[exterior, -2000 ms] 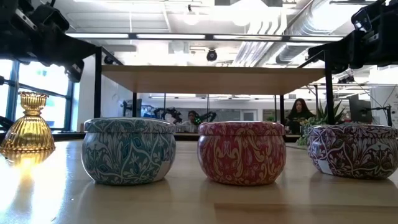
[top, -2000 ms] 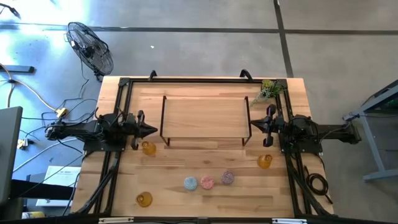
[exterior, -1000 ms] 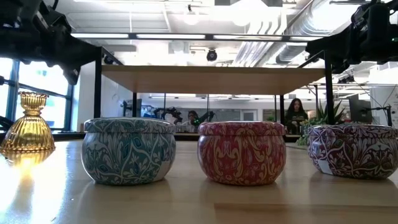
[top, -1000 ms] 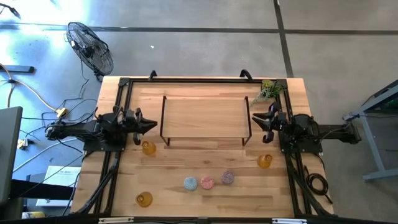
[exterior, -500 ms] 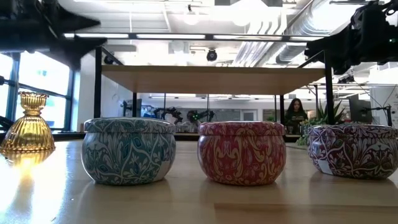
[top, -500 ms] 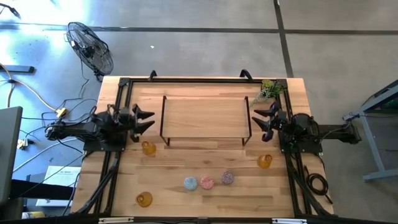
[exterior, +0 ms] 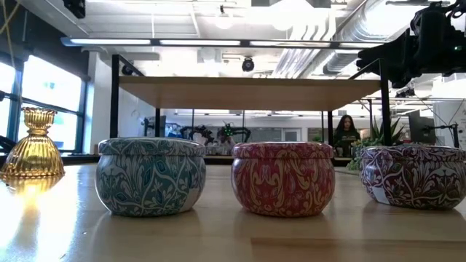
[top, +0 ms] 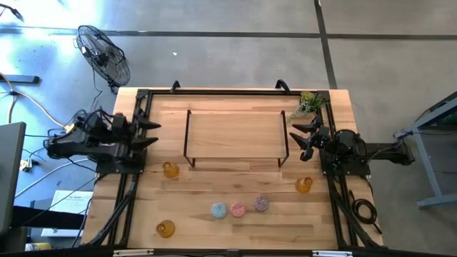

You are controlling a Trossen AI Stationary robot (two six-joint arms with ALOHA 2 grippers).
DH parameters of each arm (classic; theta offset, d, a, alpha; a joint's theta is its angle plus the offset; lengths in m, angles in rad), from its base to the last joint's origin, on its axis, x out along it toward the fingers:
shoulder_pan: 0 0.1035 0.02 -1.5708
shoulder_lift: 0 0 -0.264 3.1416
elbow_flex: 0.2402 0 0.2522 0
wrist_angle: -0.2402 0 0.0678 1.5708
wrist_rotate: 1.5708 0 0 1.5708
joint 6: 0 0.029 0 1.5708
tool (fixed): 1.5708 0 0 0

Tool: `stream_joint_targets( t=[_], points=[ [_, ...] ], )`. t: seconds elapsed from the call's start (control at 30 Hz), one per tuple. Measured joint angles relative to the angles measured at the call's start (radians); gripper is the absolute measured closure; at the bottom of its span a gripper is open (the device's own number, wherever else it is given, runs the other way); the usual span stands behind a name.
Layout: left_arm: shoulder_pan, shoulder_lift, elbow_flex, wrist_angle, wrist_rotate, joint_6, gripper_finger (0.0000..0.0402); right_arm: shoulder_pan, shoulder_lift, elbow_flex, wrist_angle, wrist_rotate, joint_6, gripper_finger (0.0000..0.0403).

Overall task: Pick & Place candle stick holders
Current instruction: Put the top left yellow glass candle holder on the shelf

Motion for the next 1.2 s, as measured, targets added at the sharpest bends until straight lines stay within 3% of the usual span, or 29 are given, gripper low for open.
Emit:
stream_joint_targets(
  t=[0.13,0.3,0.4,0.5,0.67,0.93,1.2],
  points=[
    [0.000,0.130,0.187,-0.265,-0.057,-0.017,0.0174,0.000,0.000,0.000,-0.006,-0.001,0.008,0.0230],
    [0.000,0.328,0.402,-0.684,-0.052,-0.086,0.0174,0.000,0.000,0.000,-0.013,0.001,0.026,0.0228],
    [0.000,0.432,0.479,-0.925,-0.040,-0.178,0.0174,0.000,0.000,0.000,-0.013,0.002,0.026,0.0230],
    [0.000,0.510,0.490,-1.050,0.029,-0.244,0.0174,0.000,0.000,0.000,-0.013,0.008,0.026,0.0230],
    [0.000,0.606,0.437,-1.061,0.152,-0.262,0.0174,0.000,0.000,0.000,-0.013,0.031,0.026,0.0229],
    [0.000,0.737,0.330,-1.060,0.153,-0.263,0.0174,0.000,0.000,0.000,-0.020,0.031,0.025,0.0229],
    [0.000,0.808,0.323,-1.034,0.153,-0.295,0.0174,0.000,0.000,0.000,-0.072,0.029,0.023,0.0230]
  ],
)
